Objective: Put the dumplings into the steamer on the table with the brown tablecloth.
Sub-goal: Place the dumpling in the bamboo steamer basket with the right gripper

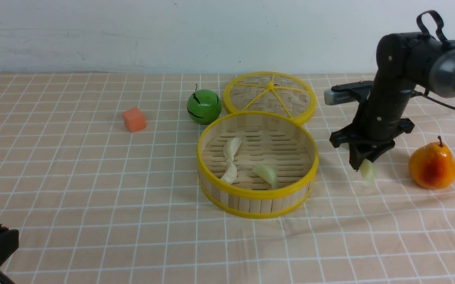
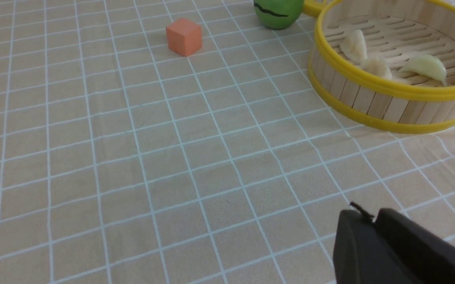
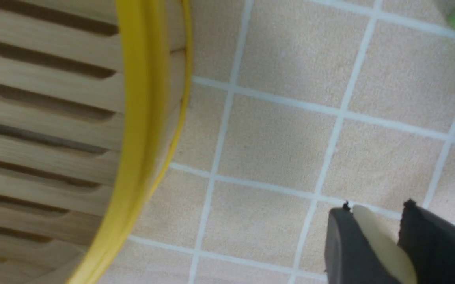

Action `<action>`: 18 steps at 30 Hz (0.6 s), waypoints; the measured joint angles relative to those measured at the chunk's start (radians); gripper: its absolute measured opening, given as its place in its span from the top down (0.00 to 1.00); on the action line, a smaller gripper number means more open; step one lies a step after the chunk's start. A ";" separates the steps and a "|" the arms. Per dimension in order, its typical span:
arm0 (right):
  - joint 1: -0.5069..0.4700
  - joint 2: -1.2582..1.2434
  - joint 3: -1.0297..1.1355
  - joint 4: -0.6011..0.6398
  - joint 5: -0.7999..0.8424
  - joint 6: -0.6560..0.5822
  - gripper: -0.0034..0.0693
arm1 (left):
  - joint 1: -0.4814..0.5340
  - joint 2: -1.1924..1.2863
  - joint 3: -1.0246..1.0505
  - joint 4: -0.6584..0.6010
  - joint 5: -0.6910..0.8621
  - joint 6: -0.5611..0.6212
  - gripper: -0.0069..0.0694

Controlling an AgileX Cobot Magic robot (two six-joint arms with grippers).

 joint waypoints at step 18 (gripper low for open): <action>0.190 0.040 -0.221 0.316 -0.181 -0.181 0.71 | 0.000 0.000 0.000 0.000 -0.001 0.000 0.83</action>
